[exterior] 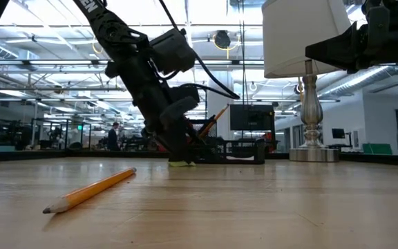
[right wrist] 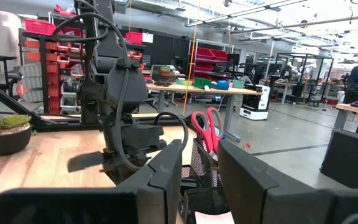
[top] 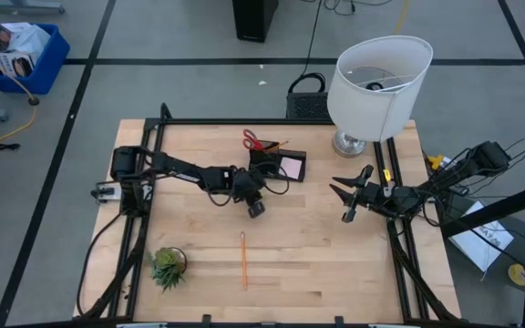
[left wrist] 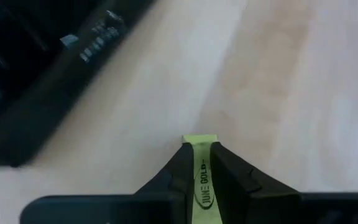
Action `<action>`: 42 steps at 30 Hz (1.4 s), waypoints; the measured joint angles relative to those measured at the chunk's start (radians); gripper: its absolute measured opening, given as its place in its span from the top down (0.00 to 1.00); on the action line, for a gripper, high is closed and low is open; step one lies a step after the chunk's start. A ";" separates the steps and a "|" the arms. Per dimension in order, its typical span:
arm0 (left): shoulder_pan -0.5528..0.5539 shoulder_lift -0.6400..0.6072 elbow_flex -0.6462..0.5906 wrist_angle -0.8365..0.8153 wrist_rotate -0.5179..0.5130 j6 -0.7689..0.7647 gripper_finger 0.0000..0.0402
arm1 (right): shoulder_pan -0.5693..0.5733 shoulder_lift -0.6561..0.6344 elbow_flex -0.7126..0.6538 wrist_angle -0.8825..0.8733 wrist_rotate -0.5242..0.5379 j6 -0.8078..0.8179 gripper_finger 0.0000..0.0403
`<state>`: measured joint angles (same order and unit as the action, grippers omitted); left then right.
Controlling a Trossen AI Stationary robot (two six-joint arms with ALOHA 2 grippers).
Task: Pick and place office supplies into organizer
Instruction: Put the yellow green eraser into the desk organizer, then put the yellow pencil into the desk organizer
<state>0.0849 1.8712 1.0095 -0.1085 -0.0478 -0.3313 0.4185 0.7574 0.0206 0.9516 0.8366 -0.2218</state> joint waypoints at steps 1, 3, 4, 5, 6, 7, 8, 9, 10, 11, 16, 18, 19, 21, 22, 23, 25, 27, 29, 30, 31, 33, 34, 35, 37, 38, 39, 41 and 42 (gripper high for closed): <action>-0.005 -0.008 -0.001 -0.006 0.004 -0.006 0.88 | 0.000 0.000 0.000 0.000 0.000 0.000 0.75; -0.014 -0.023 -0.001 -0.008 0.010 -0.013 0.88 | 0.000 0.000 0.000 0.000 0.000 0.000 0.75; -0.017 -0.031 -0.001 -0.010 0.012 -0.013 0.88 | 0.000 0.000 0.000 0.000 0.000 0.000 0.75; -0.020 -0.038 -0.001 -0.017 0.010 -0.015 0.88 | 0.000 0.000 0.000 0.000 0.000 0.000 0.75; -0.024 -0.043 -0.001 -0.020 0.006 -0.015 0.88 | 0.000 0.000 0.000 0.000 0.000 0.000 0.75; -0.027 -0.050 -0.001 -0.025 0.000 -0.015 0.88 | 0.000 0.000 0.000 0.000 0.000 0.000 0.75; -0.032 -0.058 -0.001 -0.034 -0.005 -0.015 0.88 | 0.000 0.000 0.000 0.000 0.000 0.000 0.75; -0.038 -0.066 -0.001 -0.039 -0.008 -0.018 0.88 | 0.000 0.000 0.000 0.000 0.000 0.000 0.75; -0.044 -0.073 -0.001 -0.039 -0.014 -0.021 0.88 | 0.000 0.000 0.000 0.000 0.000 0.000 0.75; -0.050 -0.078 0.000 -0.038 -0.025 -0.023 0.88 | 0.000 0.000 0.000 0.000 0.000 0.000 0.75; -0.072 -0.090 0.000 -0.051 0.004 -0.033 0.87 | 0.000 0.000 0.000 0.000 0.000 0.000 0.75; -0.089 -0.090 0.000 -0.093 0.017 -0.046 0.86 | 0.000 0.000 0.000 -0.001 0.000 0.000 0.75; -0.096 -0.090 0.000 -0.114 0.019 -0.049 0.84 | 0.000 0.000 0.000 -0.001 0.000 0.000 0.75; -0.108 -0.090 0.000 -0.152 0.011 -0.049 0.80 | 0.000 0.000 0.000 0.000 0.000 0.000 0.75; -0.111 -0.090 0.000 -0.166 0.002 -0.049 0.77 | 0.000 0.000 0.000 0.000 0.000 0.000 0.75; -0.111 -0.090 0.000 -0.170 -0.001 -0.050 0.74 | 0.000 0.000 0.000 0.000 0.000 0.000 0.75; -0.111 -0.090 0.000 -0.169 -0.003 -0.048 0.67 | 0.000 0.000 0.000 0.000 0.000 0.000 0.75; -0.111 -0.090 0.000 -0.167 -0.008 -0.018 0.60 | 0.000 0.000 0.000 0.000 0.000 0.000 0.75; -0.107 -0.082 0.001 -0.162 -0.027 0.024 0.53 | 0.000 0.000 0.000 0.000 0.000 0.000 0.75; -0.101 -0.073 0.002 -0.152 -0.028 0.033 0.50 | 0.000 0.000 0.000 0.000 0.000 0.000 0.75; -0.094 -0.065 0.002 -0.147 -0.024 0.035 0.47 | 0.000 0.000 0.000 0.000 0.000 0.000 0.75; -0.078 -0.047 0.002 -0.149 -0.004 0.020 0.41 | 0.000 0.000 0.000 -0.001 0.000 0.000 0.75; -0.071 -0.036 0.002 -0.144 0.003 0.012 0.39 | 0.000 0.000 0.000 -0.001 0.000 0.000 0.75; -0.065 -0.027 0.002 -0.143 0.007 0.013 0.38 | 0.000 0.000 0.000 -0.001 0.000 0.000 0.75; -0.059 -0.017 0.003 -0.138 0.013 0.017 0.36 | 0.000 0.000 0.000 -0.004 0.000 0.000 0.75; -0.059 -0.014 0.005 -0.137 0.008 0.018 0.35 | 0.000 0.001 0.000 -0.006 0.000 0.000 0.75; -0.059 -0.013 0.005 -0.137 0.004 0.020 0.35 | 0.000 0.001 0.000 -0.006 0.000 0.000 0.75; -0.059 -0.012 0.005 -0.137 0.002 0.037 0.35 | 0.000 0.000 0.000 -0.006 0.000 0.000 0.75; -0.059 -0.012 0.005 -0.137 0.001 0.055 0.36 | 0.000 0.000 0.000 -0.007 0.000 0.000 0.75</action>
<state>0.0257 1.8594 1.0142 -0.2455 -0.0468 -0.2759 0.4185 0.7578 0.0206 0.9451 0.8366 -0.2220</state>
